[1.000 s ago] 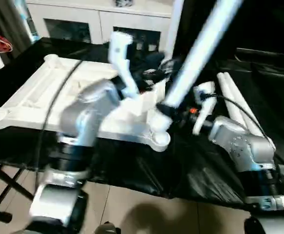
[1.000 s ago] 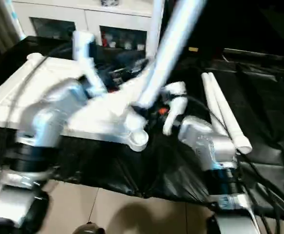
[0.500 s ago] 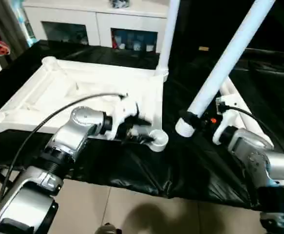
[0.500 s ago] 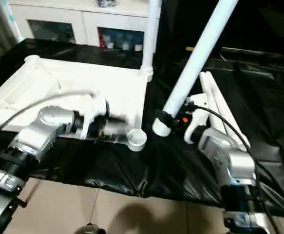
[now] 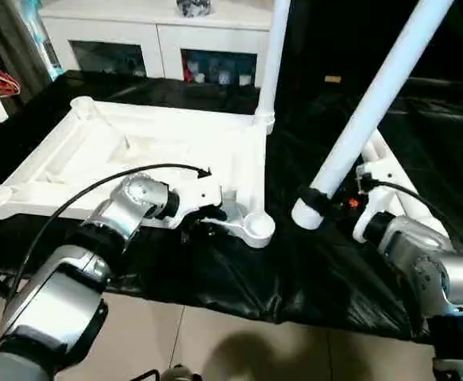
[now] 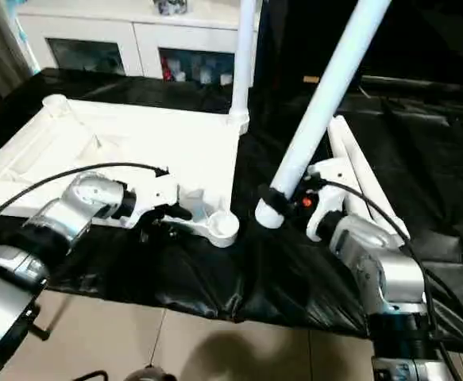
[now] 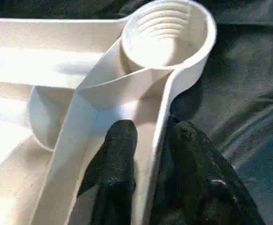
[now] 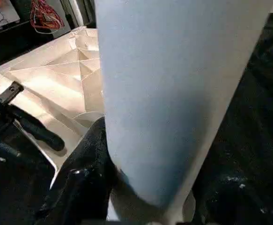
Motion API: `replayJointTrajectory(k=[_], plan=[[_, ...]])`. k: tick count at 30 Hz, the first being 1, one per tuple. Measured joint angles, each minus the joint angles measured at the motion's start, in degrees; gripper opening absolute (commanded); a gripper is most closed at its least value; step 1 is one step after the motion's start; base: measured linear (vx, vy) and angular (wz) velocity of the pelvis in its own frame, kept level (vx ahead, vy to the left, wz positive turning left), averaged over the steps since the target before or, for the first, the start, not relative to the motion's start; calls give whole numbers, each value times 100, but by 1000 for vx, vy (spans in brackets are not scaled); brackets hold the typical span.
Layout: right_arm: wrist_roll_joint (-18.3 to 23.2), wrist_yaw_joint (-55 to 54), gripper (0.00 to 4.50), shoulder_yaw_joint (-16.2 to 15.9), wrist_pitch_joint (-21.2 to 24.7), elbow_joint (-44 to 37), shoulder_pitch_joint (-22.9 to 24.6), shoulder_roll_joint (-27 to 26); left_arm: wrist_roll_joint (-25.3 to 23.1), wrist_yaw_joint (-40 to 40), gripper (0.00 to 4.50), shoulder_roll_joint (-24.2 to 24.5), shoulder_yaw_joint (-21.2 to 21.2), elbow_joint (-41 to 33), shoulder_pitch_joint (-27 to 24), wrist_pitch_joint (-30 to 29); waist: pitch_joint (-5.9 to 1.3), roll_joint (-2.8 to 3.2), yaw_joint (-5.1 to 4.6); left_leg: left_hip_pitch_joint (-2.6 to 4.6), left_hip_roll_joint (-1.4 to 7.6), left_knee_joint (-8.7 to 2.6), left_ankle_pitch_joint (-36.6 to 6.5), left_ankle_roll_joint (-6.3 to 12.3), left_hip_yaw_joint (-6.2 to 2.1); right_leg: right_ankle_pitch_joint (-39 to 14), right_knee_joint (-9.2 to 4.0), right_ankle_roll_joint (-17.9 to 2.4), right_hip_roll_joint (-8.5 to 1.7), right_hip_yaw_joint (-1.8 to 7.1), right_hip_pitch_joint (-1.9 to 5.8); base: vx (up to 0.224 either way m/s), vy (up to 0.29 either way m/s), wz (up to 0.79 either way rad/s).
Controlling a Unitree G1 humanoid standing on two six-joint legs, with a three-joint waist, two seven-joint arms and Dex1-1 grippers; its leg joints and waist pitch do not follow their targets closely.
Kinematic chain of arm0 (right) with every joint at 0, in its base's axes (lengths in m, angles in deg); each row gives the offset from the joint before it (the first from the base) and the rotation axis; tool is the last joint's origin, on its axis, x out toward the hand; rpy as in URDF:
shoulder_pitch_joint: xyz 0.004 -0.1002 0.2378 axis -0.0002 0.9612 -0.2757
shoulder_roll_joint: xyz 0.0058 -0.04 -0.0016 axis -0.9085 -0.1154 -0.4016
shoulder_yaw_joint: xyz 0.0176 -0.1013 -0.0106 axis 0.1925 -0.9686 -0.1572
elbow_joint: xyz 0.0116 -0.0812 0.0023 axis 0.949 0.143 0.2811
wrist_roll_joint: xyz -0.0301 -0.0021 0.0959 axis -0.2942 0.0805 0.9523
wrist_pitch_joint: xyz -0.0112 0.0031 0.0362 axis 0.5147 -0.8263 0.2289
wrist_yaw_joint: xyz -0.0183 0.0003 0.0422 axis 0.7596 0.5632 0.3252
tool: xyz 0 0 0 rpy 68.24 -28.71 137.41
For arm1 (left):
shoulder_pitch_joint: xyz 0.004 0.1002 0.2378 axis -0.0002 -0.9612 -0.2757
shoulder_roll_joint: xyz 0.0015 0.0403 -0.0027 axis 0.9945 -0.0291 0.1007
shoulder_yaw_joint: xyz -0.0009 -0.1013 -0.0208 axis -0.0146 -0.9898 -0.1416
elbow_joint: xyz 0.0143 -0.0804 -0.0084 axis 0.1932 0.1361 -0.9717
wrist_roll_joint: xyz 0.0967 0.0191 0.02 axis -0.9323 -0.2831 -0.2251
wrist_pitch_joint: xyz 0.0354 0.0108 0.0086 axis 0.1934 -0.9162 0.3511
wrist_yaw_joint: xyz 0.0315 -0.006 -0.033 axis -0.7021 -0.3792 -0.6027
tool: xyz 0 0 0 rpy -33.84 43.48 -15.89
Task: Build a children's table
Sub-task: Rotate table base, then insert table leg to table base
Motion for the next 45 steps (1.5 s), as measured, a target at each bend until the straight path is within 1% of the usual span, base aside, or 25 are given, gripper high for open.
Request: replayJointTrajectory(k=[3, 4, 6, 8, 11, 13, 15, 17, 20, 23, 25, 27, 29, 30, 33, 36, 39, 43, 45], plan=[[-3, 4, 189, -42, 5, -29, 6, 0, -91, -4, 101, -28, 3, 261, 115, 119, 0, 0, 1, 1, 0, 0, 0, 0, 0, 1, 1, -1, 0, 0, 1, 0, 0, 0], [-3, 4, 189, -60, 5, -33, 6, 0, -103, -2, 101, -30, 4, 321, 134, 138, 0, 0, 2, 2, 0, 1, 1, 0, 0, 2, 1, -2, 0, 0, 1, 0, 0, 0], [-9, 10, 189, -74, 11, -71, 11, 0, -165, 0, 77, -53, 3, 495, 182, 189, 0, 0, 3, 2, 0, 2, 1, 0, 0, 2, 1, -2, 0, 0, 2, 0, 0, 0], [-10, 20, 189, -74, 11, -78, 9, 6, -203, 28, 65, -80, 3, 619, 217, 205, 0, 0, 5, 4, 0, 2, 1, 0, 0, 2, 0, -2, 0, 0, 5, 0, 0, 0], [-12, 34, 189, -78, 11, -77, 7, 9, -337, 63, 37, -144, 4, 781, 351, 202, 0, 0, -2, 4, 0, 2, 1, 0, 0, 2, 0, -2, 0, 0, 6, 0, 0, 0], [-14, 37, 189, -82, 10, -75, 4, 21, -393, 83, 33, -172, 8, 830, 401, 116, 0, 0, -15, 4, 1, 2, 1, 0, 0, 2, 0, -3, 0, 0, 4, 0, 0, 0], [-18, 41, 189, -87, 9, -67, -13, 36, -383, 104, 16, -212, -13, 836, 435, -74, 0, 0, -36, 6, 1, -2, 0, 0, 1, 2, 0, -3, 0, 0, 3, 0, 0, 0], [-19, 47, 189, -88, 9, -66, -29, 42, -359, 99, 12, -254, -73, 829, 443, -243, 0, 0, -42, 6, 1, -3, 0, 0, 2, 2, 0, -5, 0, 0, 2, 0, 0, 0], [-18, 67, 189, -101, 9, -51, -83, 35, -215, -44, 1, -444, -262, 738, 435, -752, 0, -1, -35, 4, 0, -2, 0, 2, 3, 3, 0, -8, 0, 0, 1, 0, 0, 0], [-17, 67, 189, -137, 9, -36, -100, 19, -69, -125, 1, -556, -418, 245, 218, -1329, 1, -3, -32, 3, 1, -3, -2, 5, 4, 2, 0, -13, 0, 0, 1, 0, 0, 0], [-25, 54, 189, -175, 9, 46, -102, 0, 34, -153, 1, -619, -504, -96, 23, -1590, 2, -6, -3, 2, 1, -4, -2, 5, 4, 1, 2, -18, 0, 0, -2, 0, 0, 0], [-81, 22, 189, -213, 3, 97, -112, -81, 11, -258, 0, -590, -510, -596, -270, -1667, 1, -10, 8, 3, 1, -5, -2, 5, 3, -2, 6, -16, 0, 0, -2, 0, 0, 0], [-193, -9, 189, -305, -52, 154, -136, -131, -106, -405, 0, -563, -477, -1011, -521, -1596, -2, -15, 11, 4, 2, -5, -1, 5, 3, -7, 5, -9, 0, 0, -1, 0, 0, 0], [-242, -38, 189, -356, -101, 172, -152, -162, -146, -453, 0, -557, -447, -1179, -625, -1575, -3, -18, 31, 3, 1, -4, -1, 5, 3, -10, 4, -2, -1, 0, 1, 0, 0, 0], [-513, -186, 189, -541, -456, 353, -305, -262, -142, -485, 0, -533, -458, -1703, -889, -1801, -4, -27, 30, 7, -2, -1, -1, 5, 7, -9, 2, 0, -9, 0, 8, 0, 0, 0], [-683, -183, 189, -662, -761, 528, -432, -311, -141, -483, 0, -502, -454, -1966, -1028, -1910, -7, -39, 19, 13, -2, -2, -2, 6, 9, -9, -2, 1, -10, 0, 15, 0, 0, 0], [-791, -124, 189, -800, -796, 753, -508, -321, -139, -487, 0, -451, -487, -2192, -1142, -2042, -7, -50, -4, 11, -2, -4, -3, 6, 9, -11, -1, 3, -10, 0, 13, 0, 0, 0], [-850, -60, 189, -819, -814, 1032, -654, -353, -37, -486, 0, -469, -595, -2297, -1240, -2196, -6, -65, -6, 10, -2, -7, -4, 8, 10, -12, -1, 4, -10, 0, 10, 0, 0, 0], [-873, -11, 189, -827, -905, 1205, -748, -385, 42, -474, 0, -477, -654, -2321, -1282, -2270, -7, -73, -7, 9, -2, -7, -5, 9, 11, -12, -1, 4, -10, 0, 9, 0, 0, 0]])
